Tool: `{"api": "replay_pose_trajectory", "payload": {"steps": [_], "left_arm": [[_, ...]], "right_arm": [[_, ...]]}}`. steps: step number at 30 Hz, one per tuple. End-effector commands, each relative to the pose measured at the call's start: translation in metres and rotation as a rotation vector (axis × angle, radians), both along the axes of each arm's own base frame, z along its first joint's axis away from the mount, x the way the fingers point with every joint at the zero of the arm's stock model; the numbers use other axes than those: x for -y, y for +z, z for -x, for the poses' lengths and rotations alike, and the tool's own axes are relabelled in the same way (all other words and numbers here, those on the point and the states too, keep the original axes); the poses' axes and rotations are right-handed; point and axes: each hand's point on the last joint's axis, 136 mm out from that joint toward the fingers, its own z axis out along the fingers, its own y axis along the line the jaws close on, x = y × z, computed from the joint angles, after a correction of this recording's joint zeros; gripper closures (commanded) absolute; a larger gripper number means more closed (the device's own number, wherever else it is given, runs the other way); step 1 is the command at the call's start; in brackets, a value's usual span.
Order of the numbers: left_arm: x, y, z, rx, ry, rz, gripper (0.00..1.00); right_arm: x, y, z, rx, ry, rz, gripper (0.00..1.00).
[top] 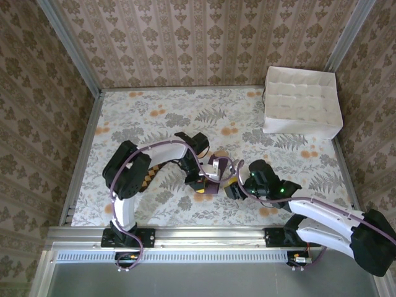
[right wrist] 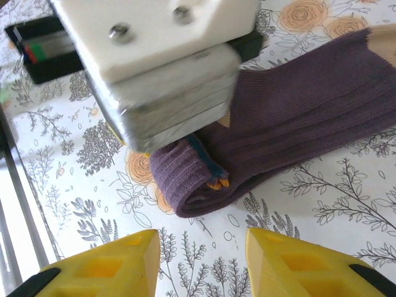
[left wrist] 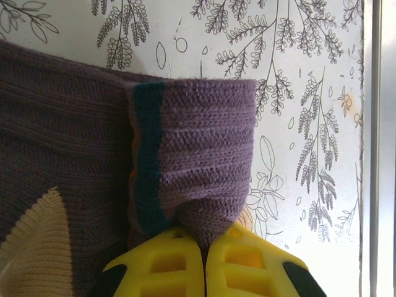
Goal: Roll the socks
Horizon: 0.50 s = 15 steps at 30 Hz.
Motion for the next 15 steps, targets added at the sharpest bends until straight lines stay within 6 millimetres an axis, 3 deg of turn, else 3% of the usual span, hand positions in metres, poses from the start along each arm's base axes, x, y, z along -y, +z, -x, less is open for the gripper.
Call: {"api": "replay_pose_trajectory", "payload": {"steps": [1,15], "left_arm": [[-0.007,-0.006,0.007,-0.08,0.016,-0.061,1.0],[-0.003,-0.007,-0.002,-0.131,0.046,-0.077,1.0]], "right_arm": [[-0.011,0.012,-0.007,0.154,0.03,-0.03,0.56],[-0.045,-0.01,-0.006,0.181,0.152,-0.018,0.49]]}}
